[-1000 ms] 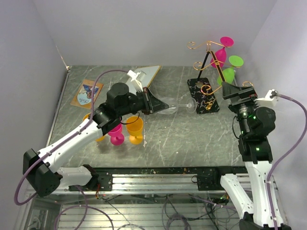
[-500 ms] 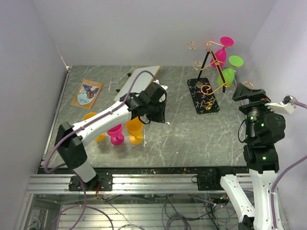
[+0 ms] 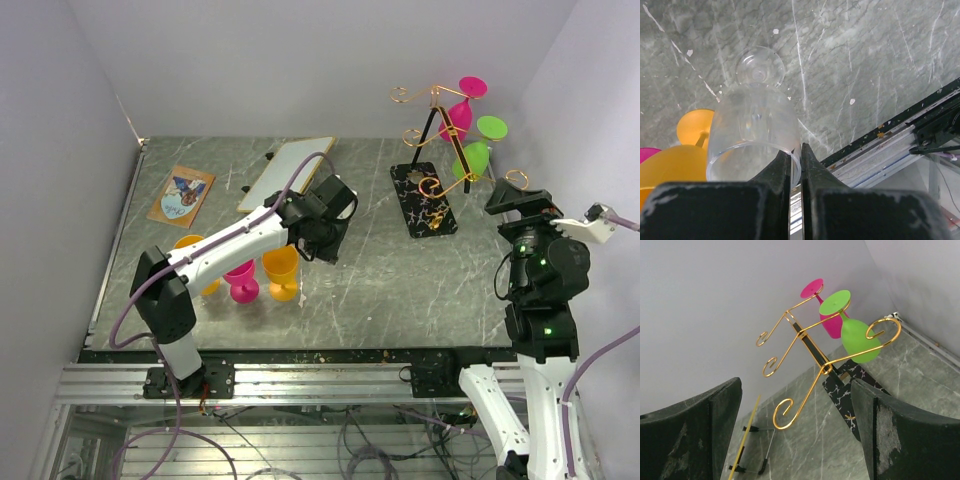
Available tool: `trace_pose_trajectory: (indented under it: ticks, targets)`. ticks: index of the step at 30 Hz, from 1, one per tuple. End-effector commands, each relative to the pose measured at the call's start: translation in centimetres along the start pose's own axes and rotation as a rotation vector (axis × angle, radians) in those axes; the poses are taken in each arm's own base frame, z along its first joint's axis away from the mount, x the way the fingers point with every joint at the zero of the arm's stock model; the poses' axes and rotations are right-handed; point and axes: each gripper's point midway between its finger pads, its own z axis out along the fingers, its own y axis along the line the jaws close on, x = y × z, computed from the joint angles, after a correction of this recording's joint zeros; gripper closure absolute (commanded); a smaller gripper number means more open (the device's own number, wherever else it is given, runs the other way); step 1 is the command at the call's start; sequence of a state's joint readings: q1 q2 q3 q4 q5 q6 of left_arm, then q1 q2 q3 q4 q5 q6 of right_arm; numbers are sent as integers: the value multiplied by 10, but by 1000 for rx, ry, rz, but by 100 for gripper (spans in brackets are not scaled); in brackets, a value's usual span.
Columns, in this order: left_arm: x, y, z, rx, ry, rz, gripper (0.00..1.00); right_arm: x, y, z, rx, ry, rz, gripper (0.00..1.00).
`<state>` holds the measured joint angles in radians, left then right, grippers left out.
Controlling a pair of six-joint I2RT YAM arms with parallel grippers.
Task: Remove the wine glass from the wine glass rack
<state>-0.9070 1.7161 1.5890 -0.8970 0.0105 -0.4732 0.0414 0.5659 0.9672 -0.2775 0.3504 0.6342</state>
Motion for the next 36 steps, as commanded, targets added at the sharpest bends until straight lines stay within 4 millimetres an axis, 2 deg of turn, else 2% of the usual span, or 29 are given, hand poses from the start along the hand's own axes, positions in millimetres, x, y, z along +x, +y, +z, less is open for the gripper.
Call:
trace_pose_trajectory:
  ticks: [1, 6, 12, 21, 26, 29, 36]
  targets:
    - [0, 3, -14, -30, -1, 26, 93, 1, -6, -1, 18, -11, -8, 11]
    - [7, 2, -20, -31, 12, 31, 93, 6, -8, 1, 24, 0, -3, 11]
    - [20, 5, -17, -50, 53, 40, 93, 9, -8, 2, 25, 10, 1, 12]
    - [25, 9, -14, -67, 72, 45, 93, 11, -9, 2, 31, 17, 3, 12]
    - [25, 13, -9, -93, 74, 54, 87, 11, -9, 2, 33, 22, 1, 12]
    - [22, 16, -10, -107, 60, 55, 78, 11, -9, 2, 33, 22, -2, 12]
    - [3, 12, -22, -99, -25, 59, 62, 12, -9, 3, 36, 27, -6, 12]
